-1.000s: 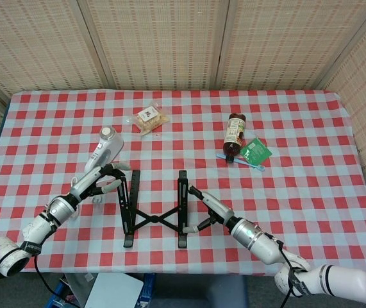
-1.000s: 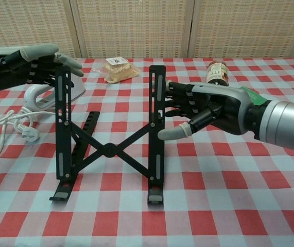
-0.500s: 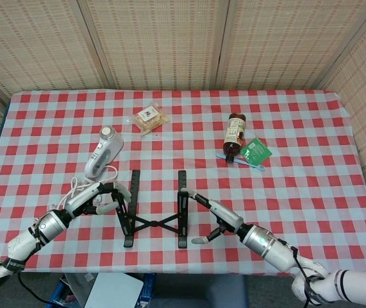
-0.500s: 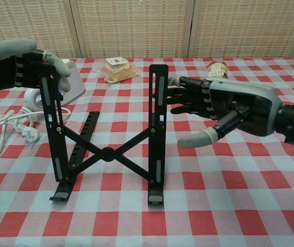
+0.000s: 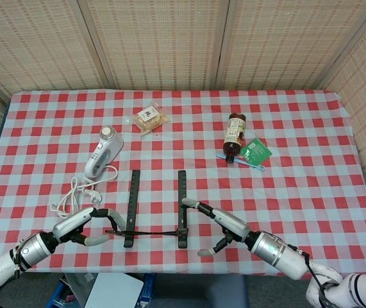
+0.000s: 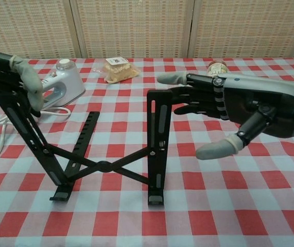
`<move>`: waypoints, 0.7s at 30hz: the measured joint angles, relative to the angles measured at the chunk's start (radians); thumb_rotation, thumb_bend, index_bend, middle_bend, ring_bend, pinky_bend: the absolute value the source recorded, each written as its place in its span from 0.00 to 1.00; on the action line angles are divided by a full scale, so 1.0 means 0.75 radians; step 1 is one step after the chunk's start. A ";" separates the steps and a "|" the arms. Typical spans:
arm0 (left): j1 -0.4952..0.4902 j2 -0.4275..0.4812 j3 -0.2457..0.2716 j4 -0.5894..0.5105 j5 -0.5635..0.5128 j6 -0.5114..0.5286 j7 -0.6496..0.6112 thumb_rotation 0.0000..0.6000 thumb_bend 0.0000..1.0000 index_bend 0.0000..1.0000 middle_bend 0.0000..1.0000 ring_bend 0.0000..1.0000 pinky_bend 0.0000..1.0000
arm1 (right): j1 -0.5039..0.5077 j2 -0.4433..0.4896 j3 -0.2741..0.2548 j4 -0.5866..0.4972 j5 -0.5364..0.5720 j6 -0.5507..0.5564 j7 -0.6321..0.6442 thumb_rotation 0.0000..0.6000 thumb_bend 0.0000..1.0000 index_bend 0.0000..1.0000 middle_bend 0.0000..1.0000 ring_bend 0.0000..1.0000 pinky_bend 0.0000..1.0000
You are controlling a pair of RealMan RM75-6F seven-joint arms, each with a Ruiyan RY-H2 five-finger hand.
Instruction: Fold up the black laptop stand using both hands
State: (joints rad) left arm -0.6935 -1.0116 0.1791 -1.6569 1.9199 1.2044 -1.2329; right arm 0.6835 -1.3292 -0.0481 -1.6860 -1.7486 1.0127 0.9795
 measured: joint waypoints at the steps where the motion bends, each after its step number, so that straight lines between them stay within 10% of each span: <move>1: -0.001 0.002 0.004 -0.004 0.003 0.001 0.007 0.48 0.21 0.37 0.40 0.42 0.28 | 0.009 -0.013 -0.004 0.007 -0.002 -0.009 -0.002 1.00 0.00 0.00 0.09 0.00 0.00; 21: -0.028 0.024 0.042 -0.034 -0.034 -0.003 0.065 0.52 0.21 0.37 0.40 0.42 0.28 | 0.062 -0.183 -0.097 0.126 0.020 -0.052 0.061 1.00 0.01 0.00 0.10 0.00 0.00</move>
State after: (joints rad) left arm -0.7147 -0.9938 0.2107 -1.6821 1.8947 1.2021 -1.1838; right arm 0.7298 -1.4667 -0.1210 -1.5917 -1.7335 0.9740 1.0256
